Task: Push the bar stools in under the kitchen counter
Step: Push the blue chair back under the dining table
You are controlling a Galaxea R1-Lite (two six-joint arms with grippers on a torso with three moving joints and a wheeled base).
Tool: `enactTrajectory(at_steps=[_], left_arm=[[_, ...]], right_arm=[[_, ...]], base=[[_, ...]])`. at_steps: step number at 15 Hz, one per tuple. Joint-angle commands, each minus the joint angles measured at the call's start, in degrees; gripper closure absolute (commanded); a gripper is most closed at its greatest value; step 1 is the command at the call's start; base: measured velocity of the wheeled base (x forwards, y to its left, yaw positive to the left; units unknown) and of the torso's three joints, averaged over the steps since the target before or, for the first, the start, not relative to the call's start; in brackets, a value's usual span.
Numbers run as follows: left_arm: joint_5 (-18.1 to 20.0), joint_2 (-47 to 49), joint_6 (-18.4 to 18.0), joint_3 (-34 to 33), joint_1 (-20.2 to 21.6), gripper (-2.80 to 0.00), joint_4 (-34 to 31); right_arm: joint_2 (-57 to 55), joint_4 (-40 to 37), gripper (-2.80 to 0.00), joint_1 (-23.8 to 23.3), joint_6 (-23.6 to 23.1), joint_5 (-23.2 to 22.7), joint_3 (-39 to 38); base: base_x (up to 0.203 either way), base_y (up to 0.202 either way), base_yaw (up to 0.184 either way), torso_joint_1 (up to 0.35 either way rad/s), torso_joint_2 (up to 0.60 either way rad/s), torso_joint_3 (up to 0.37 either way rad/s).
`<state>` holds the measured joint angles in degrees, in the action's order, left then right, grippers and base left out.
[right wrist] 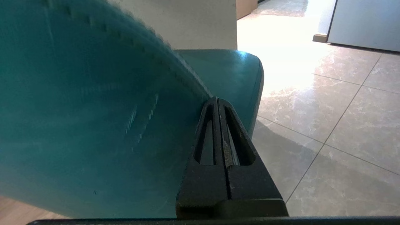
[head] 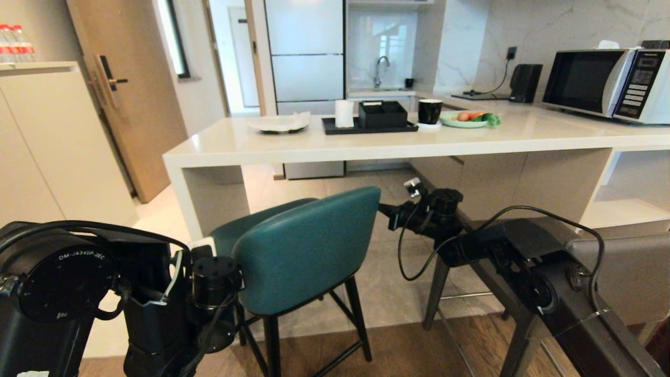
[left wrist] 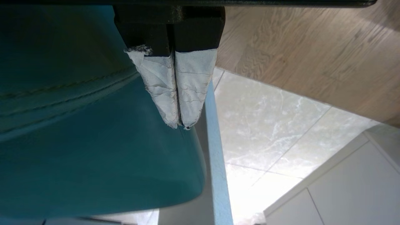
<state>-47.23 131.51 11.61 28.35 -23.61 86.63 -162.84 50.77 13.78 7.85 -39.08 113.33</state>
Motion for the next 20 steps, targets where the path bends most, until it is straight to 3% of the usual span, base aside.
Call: enactTrajectory(at_steps=[1,4,11,18,20], left_arm=[[-0.6,0.6,0.1,0.4,-0.7,0.0,0.5],[-0.8,-1.0,0.1,-0.3,-0.7,0.0,0.5],[-1.0,-3.3,0.8,-4.8,0.7,0.0,0.9],[-1.1,-5.5,0.8,-8.8,1.4,0.0,1.0],[-1.2,-6.5,0.8,-10.8,2.1,0.0,1.0]], right_arm=[[-0.3,1.6,0.0,0.2,-0.2,-0.5,-1.1],[1.0,3.7,0.0,0.6,-0.4,-0.5,-4.1],[10.1,10.9,0.0,3.9,-3.0,-3.7,-22.4],[19.4,23.2,0.0,5.1,-3.5,-11.3,-45.1],[20.8,25.3,0.0,4.8,-3.5,-12.1,-46.8]], base=[[0.0,0.0,0.0,0.0,0.0,0.0],[0.0,0.0,0.0,0.0,0.0,0.0],[0.0,0.0,0.0,0.0,0.0,0.0],[0.0,0.0,0.0,0.0,0.0,0.0],[0.0,0.0,0.0,0.0,0.0,0.0]])
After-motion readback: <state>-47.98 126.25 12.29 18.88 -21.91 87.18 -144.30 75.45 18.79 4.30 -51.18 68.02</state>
